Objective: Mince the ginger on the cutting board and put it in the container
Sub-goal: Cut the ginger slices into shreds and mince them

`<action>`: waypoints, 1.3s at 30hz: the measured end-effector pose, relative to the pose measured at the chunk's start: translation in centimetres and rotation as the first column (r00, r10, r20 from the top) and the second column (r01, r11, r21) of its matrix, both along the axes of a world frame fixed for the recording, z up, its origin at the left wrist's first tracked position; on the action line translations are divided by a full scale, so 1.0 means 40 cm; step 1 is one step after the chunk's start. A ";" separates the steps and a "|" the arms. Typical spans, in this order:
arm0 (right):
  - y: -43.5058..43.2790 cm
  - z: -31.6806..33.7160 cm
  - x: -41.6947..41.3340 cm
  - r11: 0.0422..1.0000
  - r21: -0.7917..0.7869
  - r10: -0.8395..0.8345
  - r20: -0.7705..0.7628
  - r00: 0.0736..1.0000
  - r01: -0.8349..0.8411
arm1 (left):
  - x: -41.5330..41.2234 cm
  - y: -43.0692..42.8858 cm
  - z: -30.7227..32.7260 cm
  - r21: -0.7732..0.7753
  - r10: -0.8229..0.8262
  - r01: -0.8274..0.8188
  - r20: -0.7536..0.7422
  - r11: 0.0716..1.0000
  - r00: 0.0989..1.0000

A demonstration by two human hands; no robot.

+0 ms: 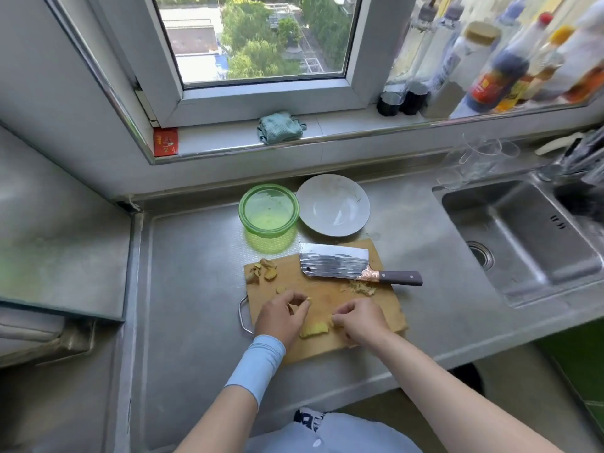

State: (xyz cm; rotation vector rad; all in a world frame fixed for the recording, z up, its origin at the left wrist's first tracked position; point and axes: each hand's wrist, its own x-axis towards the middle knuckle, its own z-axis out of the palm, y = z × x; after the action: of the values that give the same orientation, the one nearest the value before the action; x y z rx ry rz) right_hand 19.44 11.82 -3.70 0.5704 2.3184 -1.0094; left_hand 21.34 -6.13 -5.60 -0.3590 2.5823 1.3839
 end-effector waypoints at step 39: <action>0.028 0.005 0.041 0.928 -0.298 -0.212 0.072 0.975 0.224 | 0.043 0.080 -0.010 -0.468 -0.346 0.310 0.010 0.827 0.938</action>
State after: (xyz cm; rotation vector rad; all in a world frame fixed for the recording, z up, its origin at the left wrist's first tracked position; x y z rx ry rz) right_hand 21.08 12.96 -3.49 0.7234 2.0400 -1.4157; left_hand 23.05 -2.94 -6.01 0.0852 2.8448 0.6657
